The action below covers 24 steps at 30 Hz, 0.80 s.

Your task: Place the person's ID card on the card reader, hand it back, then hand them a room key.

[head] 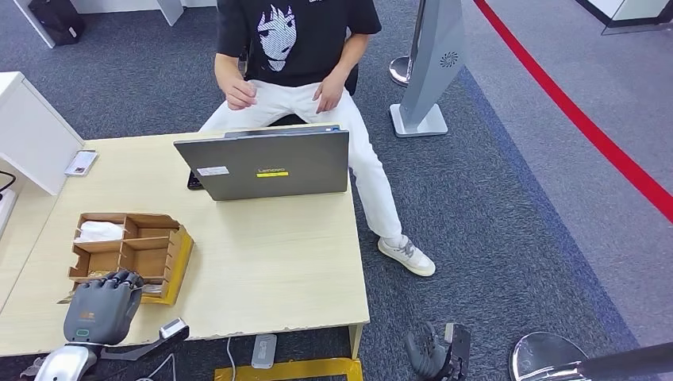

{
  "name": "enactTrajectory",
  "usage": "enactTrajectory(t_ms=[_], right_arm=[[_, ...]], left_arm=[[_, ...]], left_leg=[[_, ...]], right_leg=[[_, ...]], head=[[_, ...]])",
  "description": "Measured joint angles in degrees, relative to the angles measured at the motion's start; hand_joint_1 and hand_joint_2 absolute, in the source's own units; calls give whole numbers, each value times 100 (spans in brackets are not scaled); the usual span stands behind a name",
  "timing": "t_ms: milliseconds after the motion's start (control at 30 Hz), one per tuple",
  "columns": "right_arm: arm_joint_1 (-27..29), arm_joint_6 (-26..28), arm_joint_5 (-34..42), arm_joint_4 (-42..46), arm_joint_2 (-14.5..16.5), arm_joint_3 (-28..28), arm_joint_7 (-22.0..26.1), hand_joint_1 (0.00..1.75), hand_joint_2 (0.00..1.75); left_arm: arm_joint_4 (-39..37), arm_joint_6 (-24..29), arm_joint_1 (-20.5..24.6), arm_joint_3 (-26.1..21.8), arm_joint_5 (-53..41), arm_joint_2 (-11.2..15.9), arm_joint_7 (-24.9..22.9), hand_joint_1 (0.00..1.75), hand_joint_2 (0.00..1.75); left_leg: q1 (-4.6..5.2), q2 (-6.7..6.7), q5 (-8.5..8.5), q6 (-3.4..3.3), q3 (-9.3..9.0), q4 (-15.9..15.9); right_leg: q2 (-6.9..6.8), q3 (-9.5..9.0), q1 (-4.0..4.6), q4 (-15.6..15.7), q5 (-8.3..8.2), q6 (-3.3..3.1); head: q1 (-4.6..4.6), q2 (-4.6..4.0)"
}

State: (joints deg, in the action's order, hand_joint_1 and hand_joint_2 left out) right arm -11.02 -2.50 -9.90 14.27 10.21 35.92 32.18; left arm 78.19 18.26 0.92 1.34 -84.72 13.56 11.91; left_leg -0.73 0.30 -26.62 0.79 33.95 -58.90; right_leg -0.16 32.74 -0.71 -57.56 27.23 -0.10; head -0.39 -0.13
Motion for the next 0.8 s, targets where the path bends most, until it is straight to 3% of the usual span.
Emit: enactTrajectory(t_ms=[800], right_arm=[[-15, 10, -16, 1, 0, 48, -29, 0, 175]], left_arm=[[110, -16, 95, -10, -21, -3, -37, 175, 175]], left_leg=[[0, 1, 0, 0, 0, 0]], right_leg=[[1, 0, 0, 0, 0, 0]], head=[[-1, 0]])
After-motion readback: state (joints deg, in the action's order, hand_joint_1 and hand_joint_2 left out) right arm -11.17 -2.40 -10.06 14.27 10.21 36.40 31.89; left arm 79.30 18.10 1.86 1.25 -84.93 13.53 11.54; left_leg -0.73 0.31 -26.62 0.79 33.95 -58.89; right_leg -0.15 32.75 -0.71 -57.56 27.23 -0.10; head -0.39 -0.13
